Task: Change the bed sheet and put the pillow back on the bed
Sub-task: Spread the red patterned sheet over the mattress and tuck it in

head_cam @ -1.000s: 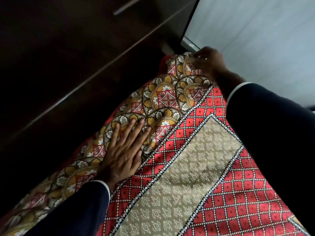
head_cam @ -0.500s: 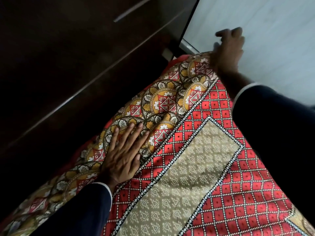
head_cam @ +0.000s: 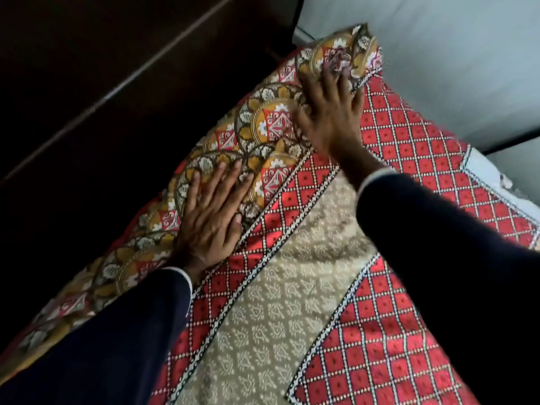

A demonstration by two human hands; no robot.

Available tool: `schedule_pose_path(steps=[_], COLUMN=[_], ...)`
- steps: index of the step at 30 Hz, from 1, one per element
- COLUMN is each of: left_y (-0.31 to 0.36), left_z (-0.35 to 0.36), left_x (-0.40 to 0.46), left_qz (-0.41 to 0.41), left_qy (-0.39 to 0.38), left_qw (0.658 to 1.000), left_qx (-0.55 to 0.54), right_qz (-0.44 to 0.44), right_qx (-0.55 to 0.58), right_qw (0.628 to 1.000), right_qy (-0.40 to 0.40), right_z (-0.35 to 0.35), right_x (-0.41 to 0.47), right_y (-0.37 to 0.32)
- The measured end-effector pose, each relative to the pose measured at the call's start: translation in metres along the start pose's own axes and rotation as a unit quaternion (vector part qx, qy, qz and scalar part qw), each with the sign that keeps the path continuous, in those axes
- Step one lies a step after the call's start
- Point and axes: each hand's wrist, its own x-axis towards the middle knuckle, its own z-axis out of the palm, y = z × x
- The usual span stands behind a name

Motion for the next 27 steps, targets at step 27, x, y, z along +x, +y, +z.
schedule_pose_path(steps=[27], left_y=[0.013], left_z=[-0.119], left_x=[-0.366], left_qz=[0.087], left_qy=[-0.192], left_qw=[0.974], left_qx=[0.087], right_qz=[-0.246], right_qx=[0.021], right_qw=[0.954], right_qy=[-0.17], right_z=[0.028], right_x=[-0.65], right_y=[-0.258])
